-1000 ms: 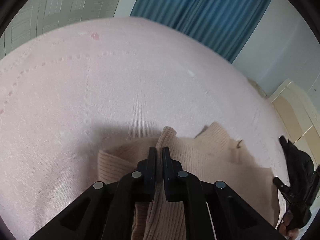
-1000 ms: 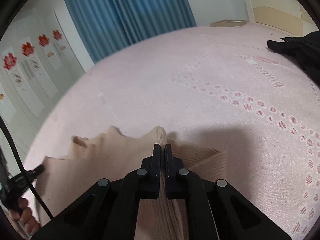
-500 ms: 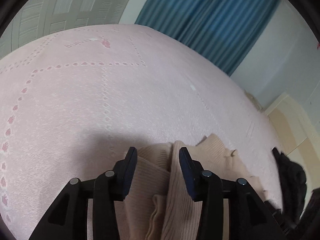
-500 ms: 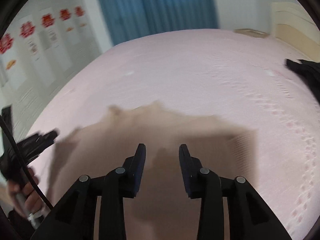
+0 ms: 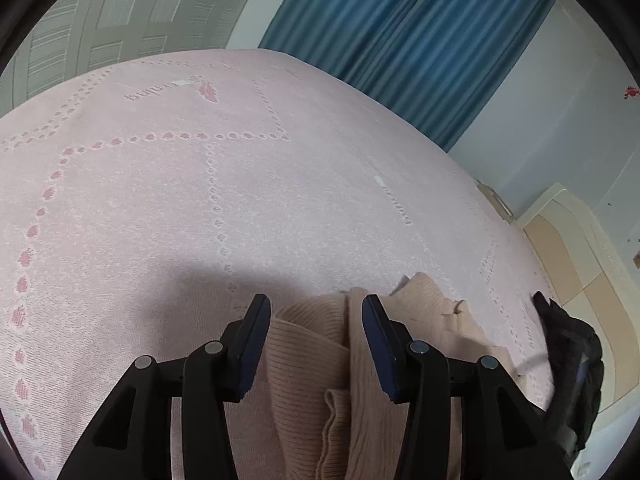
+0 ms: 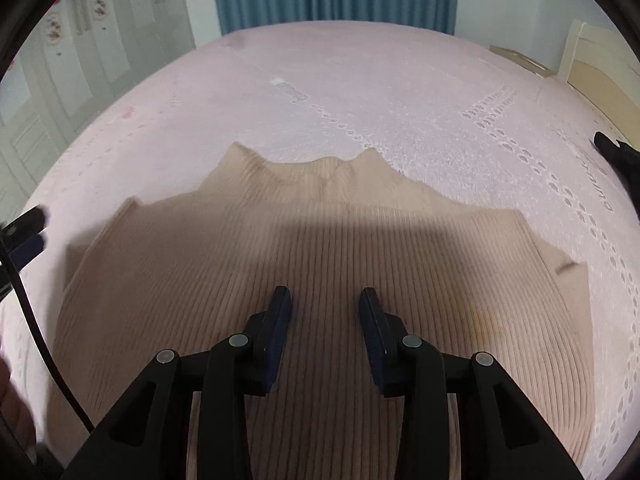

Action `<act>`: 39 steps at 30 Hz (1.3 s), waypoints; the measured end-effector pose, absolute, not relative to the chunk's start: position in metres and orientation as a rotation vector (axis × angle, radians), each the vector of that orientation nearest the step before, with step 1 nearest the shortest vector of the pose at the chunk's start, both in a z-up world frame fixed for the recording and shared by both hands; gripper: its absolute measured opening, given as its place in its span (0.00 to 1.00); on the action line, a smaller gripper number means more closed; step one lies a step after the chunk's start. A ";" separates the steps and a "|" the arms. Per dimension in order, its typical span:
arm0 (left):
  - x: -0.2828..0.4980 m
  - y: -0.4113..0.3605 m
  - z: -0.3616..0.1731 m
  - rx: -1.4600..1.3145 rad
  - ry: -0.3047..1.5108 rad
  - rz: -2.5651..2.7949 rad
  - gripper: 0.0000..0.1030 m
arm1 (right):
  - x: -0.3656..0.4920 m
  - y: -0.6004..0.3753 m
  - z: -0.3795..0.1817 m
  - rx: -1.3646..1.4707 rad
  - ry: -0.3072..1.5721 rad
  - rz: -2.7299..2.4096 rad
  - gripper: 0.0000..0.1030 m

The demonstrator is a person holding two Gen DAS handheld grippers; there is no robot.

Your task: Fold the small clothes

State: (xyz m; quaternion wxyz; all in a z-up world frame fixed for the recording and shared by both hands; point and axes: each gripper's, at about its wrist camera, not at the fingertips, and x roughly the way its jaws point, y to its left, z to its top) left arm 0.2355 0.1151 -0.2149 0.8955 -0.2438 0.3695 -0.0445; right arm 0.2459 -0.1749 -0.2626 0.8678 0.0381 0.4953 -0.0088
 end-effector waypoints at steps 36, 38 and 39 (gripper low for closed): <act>0.143 0.077 -0.240 -0.415 0.905 -0.162 0.47 | 0.065 -0.185 -0.212 0.073 0.909 0.127 0.32; 0.148 0.077 -0.246 -0.419 0.931 -0.141 0.49 | 0.067 -0.199 -0.209 0.083 0.865 0.120 0.32; 0.152 0.077 -0.250 -0.424 0.954 -0.134 0.49 | 0.067 -0.207 -0.208 0.090 0.845 0.112 0.32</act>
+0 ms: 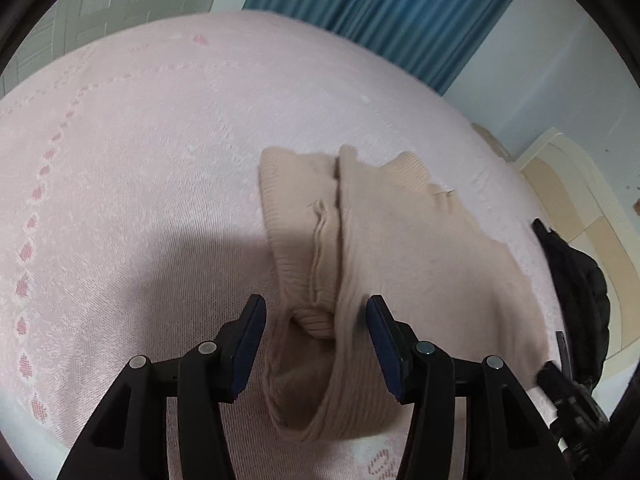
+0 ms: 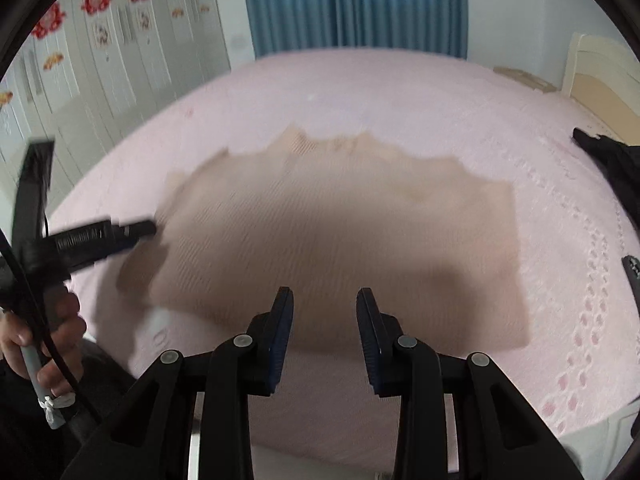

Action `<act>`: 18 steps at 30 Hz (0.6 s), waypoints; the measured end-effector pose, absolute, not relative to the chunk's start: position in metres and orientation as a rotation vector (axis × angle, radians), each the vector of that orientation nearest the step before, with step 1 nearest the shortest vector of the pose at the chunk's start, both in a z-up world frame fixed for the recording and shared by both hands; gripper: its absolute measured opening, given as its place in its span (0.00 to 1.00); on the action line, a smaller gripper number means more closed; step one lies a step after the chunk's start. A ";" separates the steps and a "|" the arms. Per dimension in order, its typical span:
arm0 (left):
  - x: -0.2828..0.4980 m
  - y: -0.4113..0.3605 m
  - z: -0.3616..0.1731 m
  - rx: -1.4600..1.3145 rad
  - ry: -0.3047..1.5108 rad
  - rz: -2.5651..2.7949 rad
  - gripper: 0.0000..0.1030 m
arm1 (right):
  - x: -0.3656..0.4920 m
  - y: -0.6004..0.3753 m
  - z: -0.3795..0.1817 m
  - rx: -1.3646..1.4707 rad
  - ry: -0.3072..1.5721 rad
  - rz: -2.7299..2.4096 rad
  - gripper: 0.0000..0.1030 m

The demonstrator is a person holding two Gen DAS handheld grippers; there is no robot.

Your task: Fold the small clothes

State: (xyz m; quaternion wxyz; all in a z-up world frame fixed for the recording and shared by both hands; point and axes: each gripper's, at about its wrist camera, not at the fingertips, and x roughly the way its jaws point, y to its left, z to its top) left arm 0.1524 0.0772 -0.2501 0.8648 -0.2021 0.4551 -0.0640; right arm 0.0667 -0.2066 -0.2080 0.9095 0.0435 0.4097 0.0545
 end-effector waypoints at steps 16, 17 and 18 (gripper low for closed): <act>0.193 0.082 -0.265 -0.549 0.981 -0.161 0.31 | 0.073 -0.317 -0.224 0.351 0.752 -0.039 0.32; 0.192 0.087 -0.266 -0.594 0.981 -0.171 0.26 | 0.073 -0.322 -0.224 0.367 0.746 -0.047 0.32; 0.192 0.091 -0.266 -0.636 0.981 -0.176 0.24 | 0.072 -0.328 -0.223 0.384 0.739 -0.058 0.32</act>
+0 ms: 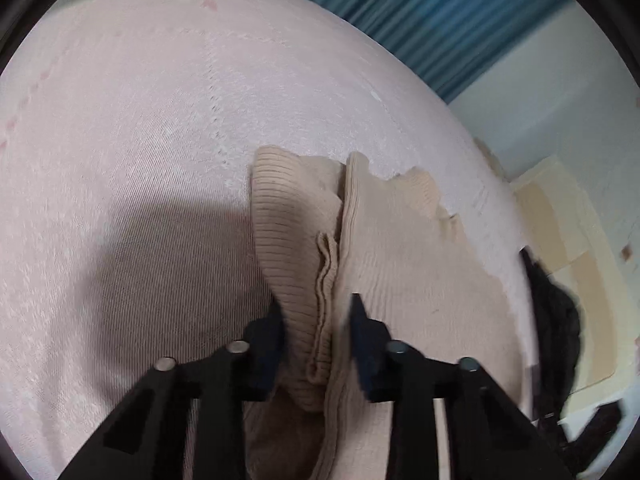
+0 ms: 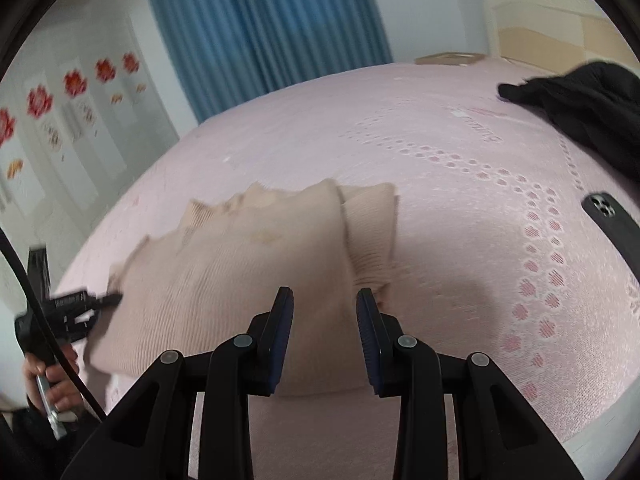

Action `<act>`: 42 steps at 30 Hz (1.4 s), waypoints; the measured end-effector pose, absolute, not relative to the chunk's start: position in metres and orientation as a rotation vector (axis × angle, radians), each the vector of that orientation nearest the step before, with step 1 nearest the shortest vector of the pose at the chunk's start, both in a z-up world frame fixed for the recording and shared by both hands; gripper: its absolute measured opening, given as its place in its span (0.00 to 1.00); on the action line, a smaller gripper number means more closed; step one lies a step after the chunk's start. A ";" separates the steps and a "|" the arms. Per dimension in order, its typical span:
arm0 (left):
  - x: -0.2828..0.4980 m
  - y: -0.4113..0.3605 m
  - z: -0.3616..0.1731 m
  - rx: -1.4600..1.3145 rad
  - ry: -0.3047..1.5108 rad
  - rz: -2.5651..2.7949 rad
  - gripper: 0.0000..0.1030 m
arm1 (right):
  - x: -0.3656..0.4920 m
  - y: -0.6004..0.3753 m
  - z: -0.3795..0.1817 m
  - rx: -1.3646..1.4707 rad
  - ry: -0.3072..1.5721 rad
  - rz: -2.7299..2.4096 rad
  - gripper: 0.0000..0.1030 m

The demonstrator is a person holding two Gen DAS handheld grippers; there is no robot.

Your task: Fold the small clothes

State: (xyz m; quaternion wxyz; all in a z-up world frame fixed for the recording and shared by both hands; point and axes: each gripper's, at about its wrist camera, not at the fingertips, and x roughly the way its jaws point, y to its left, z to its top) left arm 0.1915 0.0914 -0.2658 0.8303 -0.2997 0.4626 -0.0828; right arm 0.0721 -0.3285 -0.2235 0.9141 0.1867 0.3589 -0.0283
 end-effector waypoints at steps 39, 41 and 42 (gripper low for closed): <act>0.198 -0.147 -0.163 -0.351 1.020 -0.396 0.46 | 0.022 -0.427 -0.222 0.752 0.583 -0.023 0.34; 0.185 -0.125 -0.165 -0.282 1.005 -0.363 0.48 | 0.026 -0.414 -0.210 0.757 0.552 0.036 0.39; 0.178 -0.117 -0.167 -0.253 1.000 -0.351 0.48 | 0.030 -0.410 -0.206 0.759 0.548 0.054 0.41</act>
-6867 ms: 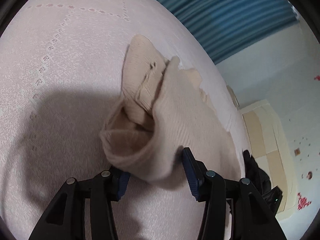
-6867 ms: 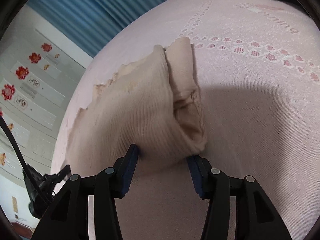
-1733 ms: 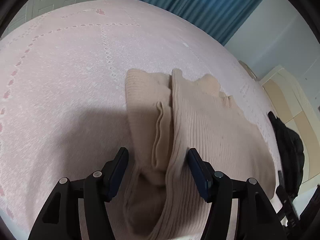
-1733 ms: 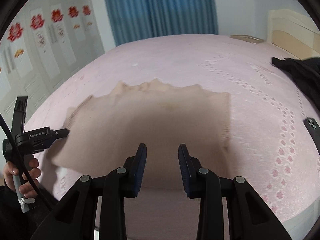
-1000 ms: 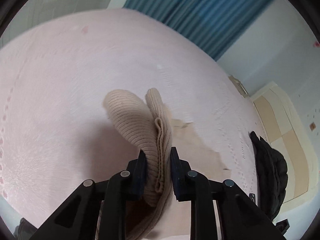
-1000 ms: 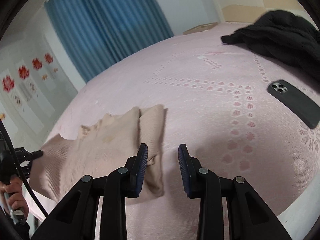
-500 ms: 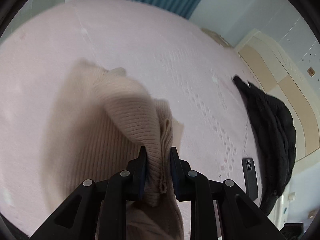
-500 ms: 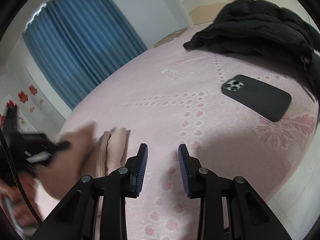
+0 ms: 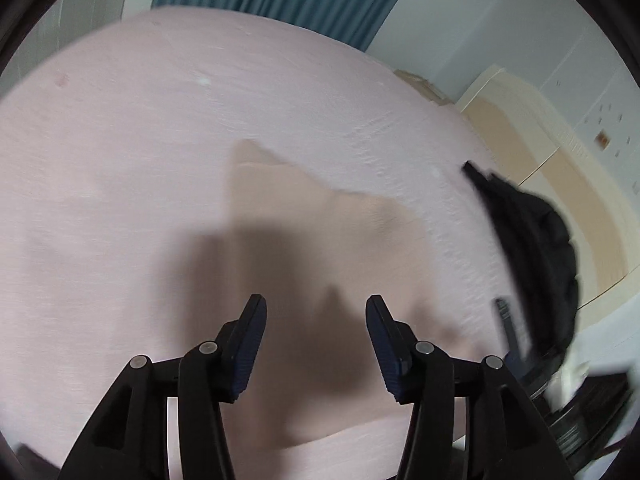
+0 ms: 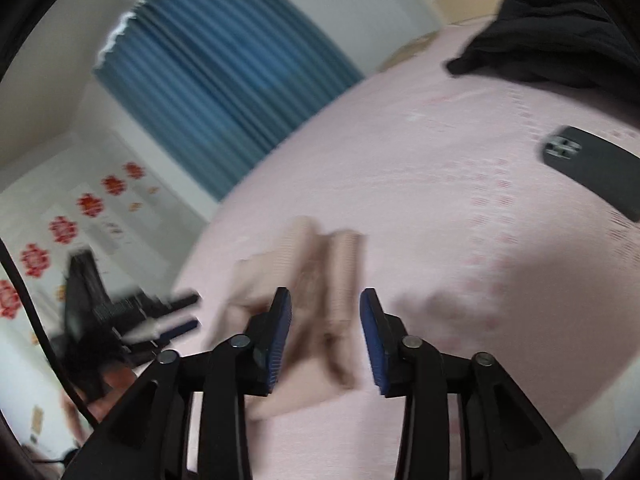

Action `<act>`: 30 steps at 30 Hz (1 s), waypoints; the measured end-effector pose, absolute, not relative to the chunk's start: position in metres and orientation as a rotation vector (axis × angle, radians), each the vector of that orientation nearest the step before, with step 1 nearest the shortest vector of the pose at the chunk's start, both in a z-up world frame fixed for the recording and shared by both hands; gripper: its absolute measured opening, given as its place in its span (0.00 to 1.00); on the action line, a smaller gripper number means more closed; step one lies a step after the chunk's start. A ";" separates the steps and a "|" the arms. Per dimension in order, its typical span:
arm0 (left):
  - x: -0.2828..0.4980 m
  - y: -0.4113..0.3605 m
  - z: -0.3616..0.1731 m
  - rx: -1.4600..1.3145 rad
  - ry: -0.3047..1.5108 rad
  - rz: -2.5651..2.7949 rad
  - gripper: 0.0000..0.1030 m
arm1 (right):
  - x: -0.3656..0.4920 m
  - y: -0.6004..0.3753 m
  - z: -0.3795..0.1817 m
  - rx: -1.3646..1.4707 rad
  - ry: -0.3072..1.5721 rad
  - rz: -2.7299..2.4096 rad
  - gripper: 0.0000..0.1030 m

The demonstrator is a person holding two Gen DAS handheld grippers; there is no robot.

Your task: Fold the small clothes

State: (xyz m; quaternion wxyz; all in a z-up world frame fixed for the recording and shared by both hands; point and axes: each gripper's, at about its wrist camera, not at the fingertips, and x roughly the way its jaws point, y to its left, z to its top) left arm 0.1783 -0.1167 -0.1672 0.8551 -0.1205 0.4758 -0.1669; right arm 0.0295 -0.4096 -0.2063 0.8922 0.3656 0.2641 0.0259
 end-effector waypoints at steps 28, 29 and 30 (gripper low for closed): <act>0.164 -0.037 -0.224 -0.377 0.930 -0.458 0.50 | 0.117 -0.352 -0.216 0.532 0.777 0.085 0.42; 0.165 -0.037 -0.227 -0.378 0.930 -0.453 0.50 | 0.129 -0.354 -0.222 0.532 0.790 0.056 0.42; 0.166 -0.040 -0.230 -0.371 0.934 -0.447 0.50 | 0.137 -0.357 -0.226 0.542 0.811 0.029 0.42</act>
